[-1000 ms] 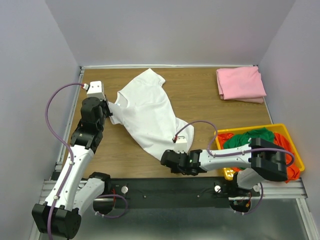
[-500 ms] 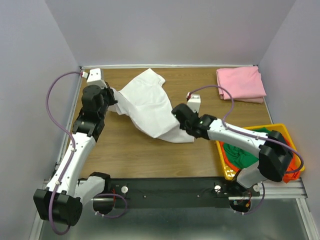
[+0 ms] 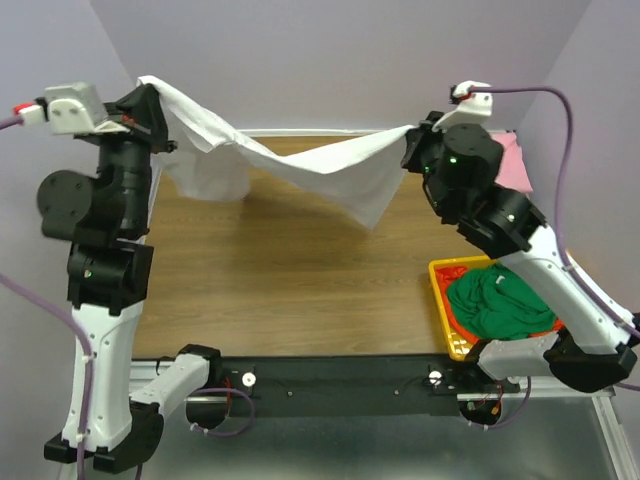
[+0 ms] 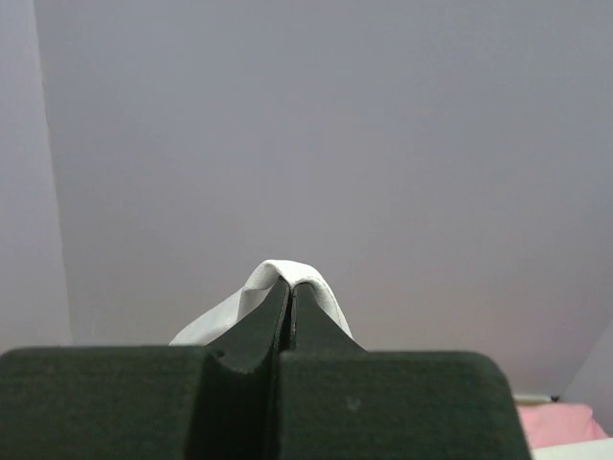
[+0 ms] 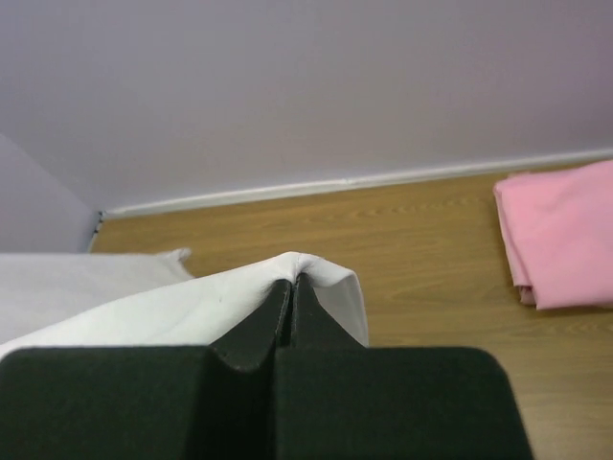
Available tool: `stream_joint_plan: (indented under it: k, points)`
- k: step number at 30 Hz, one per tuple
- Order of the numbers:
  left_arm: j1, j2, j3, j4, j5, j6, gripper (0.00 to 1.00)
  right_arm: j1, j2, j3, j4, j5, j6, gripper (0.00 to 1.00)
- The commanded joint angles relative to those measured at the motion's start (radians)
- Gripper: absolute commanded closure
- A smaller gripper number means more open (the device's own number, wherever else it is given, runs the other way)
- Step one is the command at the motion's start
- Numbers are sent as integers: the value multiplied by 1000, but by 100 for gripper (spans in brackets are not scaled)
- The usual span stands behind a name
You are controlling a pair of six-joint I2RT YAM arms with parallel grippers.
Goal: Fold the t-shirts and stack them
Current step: Flatten the tshirt out
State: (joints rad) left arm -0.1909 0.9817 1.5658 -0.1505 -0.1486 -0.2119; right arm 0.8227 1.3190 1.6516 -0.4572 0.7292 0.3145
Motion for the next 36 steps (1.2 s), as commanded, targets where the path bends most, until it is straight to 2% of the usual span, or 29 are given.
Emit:
stream_joint_plan:
  k: [1, 6, 10, 15, 19, 26, 33, 36]
  points:
    - [5, -70, 74, 0, 38, 69, 100, -2, -64, 56, -14, -17, -112, 100]
    - [5, -139, 123, -3, 46, 94, 100, -2, -132, 91, -14, -80, -138, 100]
    - [5, -135, 149, -1, 73, 94, 100, -2, -142, 94, -12, -82, -149, 100]
    - [5, -45, 120, 3, 119, 83, 100, -2, -71, 88, 0, -22, -164, 100]
    - [5, 24, 30, 52, 123, 82, 100, -5, -6, 65, 37, 27, -184, 100]
    - [5, 97, -32, 83, 103, 74, 100, -37, 29, 33, 71, 30, -181, 100]
    - [5, -23, -144, 83, 92, 39, 100, -37, -73, -24, 72, -103, -158, 100]
    - [5, -147, -211, 75, 96, 35, 100, -36, -133, -55, 71, -166, -146, 100]
